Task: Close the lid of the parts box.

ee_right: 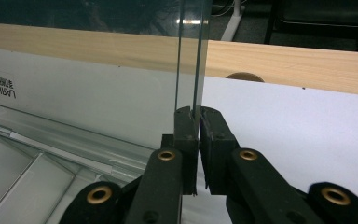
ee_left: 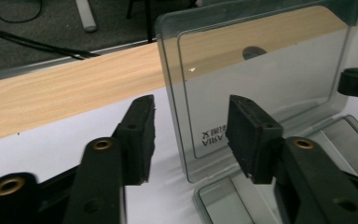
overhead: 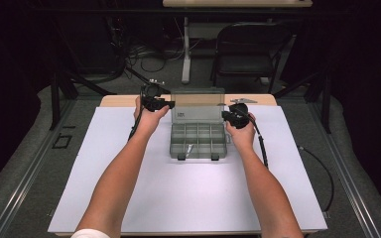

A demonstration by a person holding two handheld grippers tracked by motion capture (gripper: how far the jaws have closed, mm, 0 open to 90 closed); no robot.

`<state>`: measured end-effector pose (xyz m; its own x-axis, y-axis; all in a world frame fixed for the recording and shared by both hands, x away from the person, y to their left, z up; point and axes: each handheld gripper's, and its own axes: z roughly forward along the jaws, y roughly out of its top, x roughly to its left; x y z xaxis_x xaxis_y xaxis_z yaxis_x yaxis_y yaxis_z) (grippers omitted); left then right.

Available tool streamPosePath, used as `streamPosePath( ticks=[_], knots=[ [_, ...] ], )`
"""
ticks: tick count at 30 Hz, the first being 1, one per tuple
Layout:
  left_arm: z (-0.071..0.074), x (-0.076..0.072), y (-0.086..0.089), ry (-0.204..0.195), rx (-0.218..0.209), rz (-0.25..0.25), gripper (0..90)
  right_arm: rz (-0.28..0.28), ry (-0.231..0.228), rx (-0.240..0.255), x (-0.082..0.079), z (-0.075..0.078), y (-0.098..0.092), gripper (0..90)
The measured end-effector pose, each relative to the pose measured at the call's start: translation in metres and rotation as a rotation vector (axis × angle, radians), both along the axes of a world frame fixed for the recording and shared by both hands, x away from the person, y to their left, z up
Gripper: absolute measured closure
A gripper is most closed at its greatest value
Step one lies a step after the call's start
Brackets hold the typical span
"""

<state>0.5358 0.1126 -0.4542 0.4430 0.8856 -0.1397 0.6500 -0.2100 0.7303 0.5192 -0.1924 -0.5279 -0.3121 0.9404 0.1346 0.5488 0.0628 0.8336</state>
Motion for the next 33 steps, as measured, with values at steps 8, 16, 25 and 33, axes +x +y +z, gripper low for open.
streamPosePath(
  ticks=[8, 16, 25, 33],
  knots=[
    [-0.008, 0.011, -0.005, -0.005, -0.029, 0.034, 53.9, 0.000, -0.006, 0.006, -0.002, -0.001, -0.001, 86.0],
    [-0.014, 0.020, -0.012, -0.029, -0.039, 0.052, 52.3, 0.006, -0.012, -0.002, -0.002, -0.001, -0.002, 85.8],
    [-0.018, 0.029, -0.011, -0.014, -0.049, 0.056, 68.3, 0.014, -0.021, -0.005, -0.003, -0.001, -0.002, 85.7],
    [-0.017, 0.027, -0.011, -0.021, -0.052, 0.083, 85.2, 0.016, -0.025, -0.003, -0.003, -0.002, -0.002, 85.6]
  ],
)
